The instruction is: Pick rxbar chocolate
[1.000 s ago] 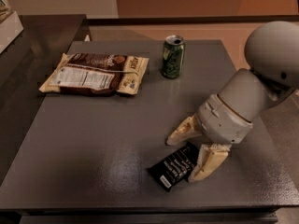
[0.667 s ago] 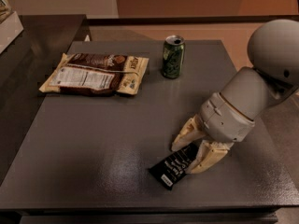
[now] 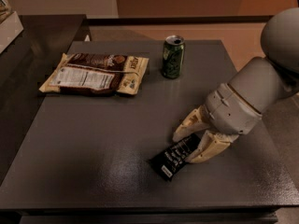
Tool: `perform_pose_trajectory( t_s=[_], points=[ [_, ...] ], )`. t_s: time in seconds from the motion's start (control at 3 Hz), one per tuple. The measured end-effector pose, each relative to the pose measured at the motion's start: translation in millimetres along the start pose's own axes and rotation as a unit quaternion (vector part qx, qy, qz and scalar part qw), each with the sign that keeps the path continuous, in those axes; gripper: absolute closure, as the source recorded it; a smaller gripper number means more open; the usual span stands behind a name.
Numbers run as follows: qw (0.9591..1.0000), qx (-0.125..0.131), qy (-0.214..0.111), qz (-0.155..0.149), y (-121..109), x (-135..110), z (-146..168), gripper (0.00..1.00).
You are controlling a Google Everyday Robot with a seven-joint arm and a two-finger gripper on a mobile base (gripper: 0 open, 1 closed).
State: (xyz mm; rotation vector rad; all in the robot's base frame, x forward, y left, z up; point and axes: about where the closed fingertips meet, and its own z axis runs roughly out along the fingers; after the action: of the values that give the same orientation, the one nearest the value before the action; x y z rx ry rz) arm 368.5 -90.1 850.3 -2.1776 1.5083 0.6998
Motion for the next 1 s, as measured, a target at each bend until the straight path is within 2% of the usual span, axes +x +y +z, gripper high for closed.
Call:
perform_pose_trajectory(
  t_s=[0.67, 1.0],
  points=[
    [0.9997, 0.019, -0.007, -0.016, -14, -32, -20, 1.0],
    [0.9988, 0.031, -0.008, -0.036, -30, -66, -38, 1.0]
  ],
)
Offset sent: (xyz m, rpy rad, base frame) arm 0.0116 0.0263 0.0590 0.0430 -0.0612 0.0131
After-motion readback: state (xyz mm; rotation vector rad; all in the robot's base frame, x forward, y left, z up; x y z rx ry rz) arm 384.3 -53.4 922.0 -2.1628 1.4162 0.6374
